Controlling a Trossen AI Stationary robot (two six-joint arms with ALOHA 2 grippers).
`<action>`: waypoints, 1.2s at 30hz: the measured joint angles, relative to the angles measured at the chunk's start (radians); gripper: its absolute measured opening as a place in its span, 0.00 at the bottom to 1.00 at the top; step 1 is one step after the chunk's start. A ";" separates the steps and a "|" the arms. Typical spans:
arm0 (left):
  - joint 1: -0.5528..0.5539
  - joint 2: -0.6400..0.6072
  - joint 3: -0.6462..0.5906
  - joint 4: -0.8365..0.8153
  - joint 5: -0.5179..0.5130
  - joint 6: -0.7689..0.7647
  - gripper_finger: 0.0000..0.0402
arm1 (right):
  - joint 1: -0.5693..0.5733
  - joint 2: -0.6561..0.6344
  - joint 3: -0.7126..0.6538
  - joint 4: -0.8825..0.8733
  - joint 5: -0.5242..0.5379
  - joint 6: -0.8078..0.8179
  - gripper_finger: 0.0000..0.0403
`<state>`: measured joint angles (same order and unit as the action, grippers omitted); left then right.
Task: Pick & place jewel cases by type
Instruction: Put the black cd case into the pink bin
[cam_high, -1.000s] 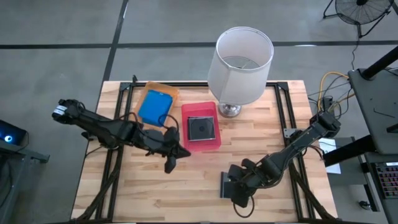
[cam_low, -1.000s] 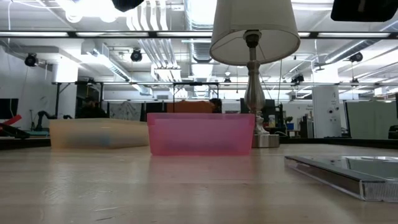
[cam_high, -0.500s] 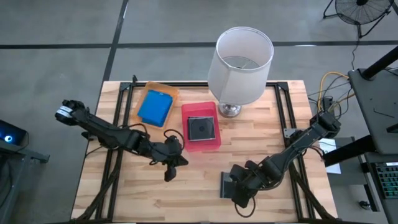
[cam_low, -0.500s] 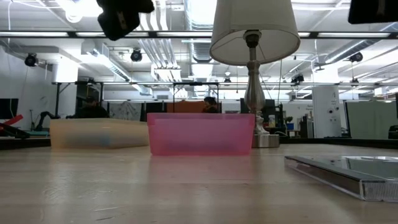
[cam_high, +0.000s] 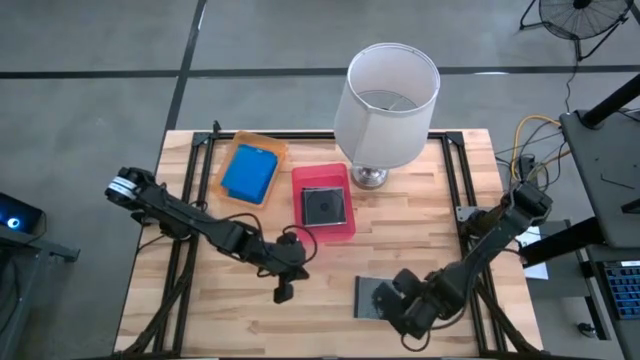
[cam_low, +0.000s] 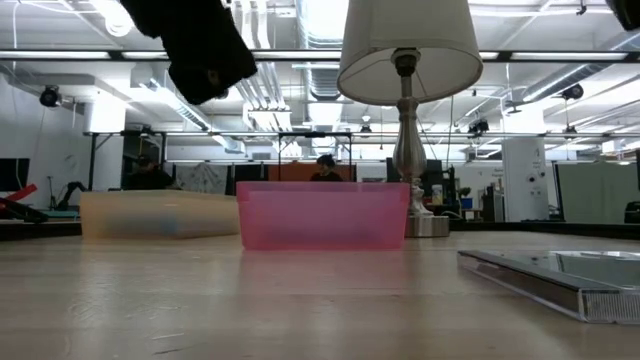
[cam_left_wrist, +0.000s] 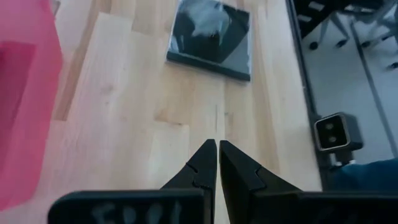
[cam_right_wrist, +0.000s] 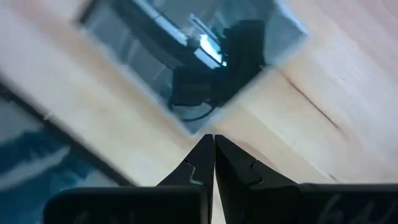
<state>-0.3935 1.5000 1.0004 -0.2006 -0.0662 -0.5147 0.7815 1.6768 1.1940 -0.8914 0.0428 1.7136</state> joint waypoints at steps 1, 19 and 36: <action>0.000 0.010 0.000 0.002 0.000 0.008 0.00 | 0.007 0.000 -0.015 0.000 0.000 0.054 0.02; 0.015 0.252 0.046 0.152 0.004 -0.185 0.00 | 0.030 -0.002 -0.103 0.015 0.008 0.216 0.02; 0.018 0.301 0.042 0.243 -0.044 -0.793 0.00 | 0.030 -0.002 -0.114 0.010 0.013 0.160 0.02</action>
<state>-0.3754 1.8011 1.0420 0.0421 -0.1103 -1.3072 0.8116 1.6749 1.0801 -0.8816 0.0557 1.8734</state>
